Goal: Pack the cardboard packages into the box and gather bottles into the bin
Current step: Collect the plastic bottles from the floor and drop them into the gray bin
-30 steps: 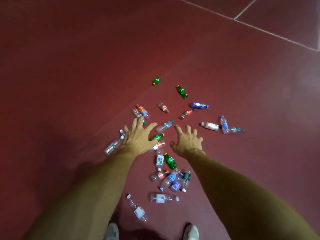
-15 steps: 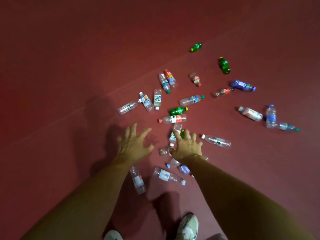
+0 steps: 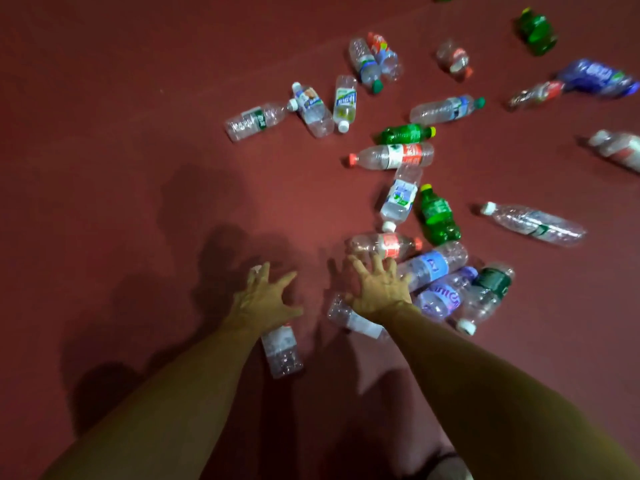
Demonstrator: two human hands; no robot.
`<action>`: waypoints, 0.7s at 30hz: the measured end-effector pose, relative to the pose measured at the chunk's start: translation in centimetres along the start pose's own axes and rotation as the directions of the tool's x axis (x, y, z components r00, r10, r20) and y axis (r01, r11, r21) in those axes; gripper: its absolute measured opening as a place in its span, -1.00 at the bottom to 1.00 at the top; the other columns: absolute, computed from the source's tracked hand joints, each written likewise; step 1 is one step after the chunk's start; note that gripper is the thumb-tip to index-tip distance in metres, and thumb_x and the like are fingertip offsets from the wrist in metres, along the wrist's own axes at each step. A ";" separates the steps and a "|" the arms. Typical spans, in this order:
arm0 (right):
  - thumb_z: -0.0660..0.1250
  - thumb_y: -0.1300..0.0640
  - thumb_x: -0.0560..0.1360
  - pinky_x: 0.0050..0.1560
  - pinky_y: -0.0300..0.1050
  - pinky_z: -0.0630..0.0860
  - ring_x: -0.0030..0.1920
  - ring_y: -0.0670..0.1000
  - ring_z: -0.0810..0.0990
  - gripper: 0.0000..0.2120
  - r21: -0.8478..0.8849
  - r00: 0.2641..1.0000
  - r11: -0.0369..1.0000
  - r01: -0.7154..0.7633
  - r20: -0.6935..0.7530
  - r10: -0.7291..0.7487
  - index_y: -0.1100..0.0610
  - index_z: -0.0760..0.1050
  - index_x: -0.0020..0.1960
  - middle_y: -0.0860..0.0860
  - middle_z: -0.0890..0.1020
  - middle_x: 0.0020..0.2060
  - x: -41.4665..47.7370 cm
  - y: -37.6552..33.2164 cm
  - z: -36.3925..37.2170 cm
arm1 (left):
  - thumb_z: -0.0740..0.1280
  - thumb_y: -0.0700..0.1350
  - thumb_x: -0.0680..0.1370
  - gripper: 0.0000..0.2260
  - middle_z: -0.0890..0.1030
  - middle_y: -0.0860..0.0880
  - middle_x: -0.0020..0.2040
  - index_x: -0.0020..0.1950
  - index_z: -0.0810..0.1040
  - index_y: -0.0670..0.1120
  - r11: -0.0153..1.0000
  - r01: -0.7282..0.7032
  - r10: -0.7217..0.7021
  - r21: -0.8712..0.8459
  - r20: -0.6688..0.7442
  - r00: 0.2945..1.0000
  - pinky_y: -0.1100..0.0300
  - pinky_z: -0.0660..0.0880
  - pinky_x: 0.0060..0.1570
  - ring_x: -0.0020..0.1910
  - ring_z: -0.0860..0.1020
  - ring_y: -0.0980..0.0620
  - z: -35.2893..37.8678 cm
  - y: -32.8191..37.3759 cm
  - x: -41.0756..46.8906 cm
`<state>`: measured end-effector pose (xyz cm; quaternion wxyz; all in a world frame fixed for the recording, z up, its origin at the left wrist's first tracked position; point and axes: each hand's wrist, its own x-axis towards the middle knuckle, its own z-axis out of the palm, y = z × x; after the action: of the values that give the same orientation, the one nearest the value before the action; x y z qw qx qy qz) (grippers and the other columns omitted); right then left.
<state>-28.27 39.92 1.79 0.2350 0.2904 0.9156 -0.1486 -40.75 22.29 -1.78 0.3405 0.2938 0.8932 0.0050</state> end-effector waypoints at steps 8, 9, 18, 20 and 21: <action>0.17 -0.40 0.51 0.35 0.32 0.25 0.46 0.23 0.16 -0.27 -0.026 0.996 0.999 -0.020 -0.086 0.018 -0.14 0.08 0.57 0.08 0.17 0.51 2.6 1.9 7.0 | 0.37 -0.17 0.47 -0.22 -0.10 -0.05 0.63 0.59 0.10 0.22 0.995 -0.102 0.100 -0.003 -0.150 0.984 -0.10 0.28 0.41 0.60 -0.14 -0.06 4.2 -1.7 3.7; 0.16 -0.40 0.52 0.35 0.32 0.25 0.46 0.23 0.16 -0.28 -0.036 0.995 0.999 -0.019 -0.095 0.016 -0.14 0.09 0.57 0.08 0.18 0.50 2.6 1.9 7.0 | 0.36 -0.21 0.46 -0.20 -0.11 -0.04 0.63 0.59 0.08 0.22 0.992 -0.123 0.117 -0.024 -0.161 0.980 -0.08 0.27 0.43 0.60 -0.15 -0.04 4.0 -1.7 3.7; 0.15 -0.20 0.61 0.27 0.13 0.34 0.32 0.14 0.32 -0.55 -0.034 0.975 0.991 0.126 -0.177 -0.131 -0.05 0.35 0.44 0.03 0.40 0.30 2.8 2.0 8.5 | 0.40 0.04 0.52 -0.21 0.39 -0.13 0.38 0.57 -0.04 0.35 1.000 -0.005 0.004 -0.015 -0.099 0.995 -0.04 0.43 0.20 0.23 0.51 -0.30 4.6 -3.1 3.3; 0.14 -0.17 0.63 0.26 0.12 0.34 0.30 0.15 0.33 -0.56 -0.052 0.972 0.986 0.158 -0.169 -0.165 -0.03 0.37 0.44 0.04 0.41 0.30 2.7 1.5 9.0 | 0.44 0.05 0.49 -0.18 0.39 -0.14 0.37 0.57 -0.02 0.35 1.000 -0.003 0.000 -0.026 -0.101 0.995 -0.05 0.43 0.22 0.23 0.51 -0.31 4.8 -3.0 3.0; 0.13 -0.17 0.63 0.25 0.12 0.33 0.30 0.16 0.34 -0.57 -0.074 0.968 0.982 0.172 -0.175 -0.182 -0.02 0.38 0.44 0.05 0.42 0.30 2.7 1.4 9.3 | 0.45 0.06 0.48 -0.17 0.39 -0.15 0.38 0.57 -0.02 0.35 1.000 -0.001 -0.001 -0.028 -0.097 0.995 -0.05 0.43 0.23 0.24 0.50 -0.31 4.8 -2.9 2.9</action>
<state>-26.16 38.47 -7.65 0.1451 0.2128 0.9593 -0.1154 -41.04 20.45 -7.83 0.3007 0.2884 0.9085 0.0316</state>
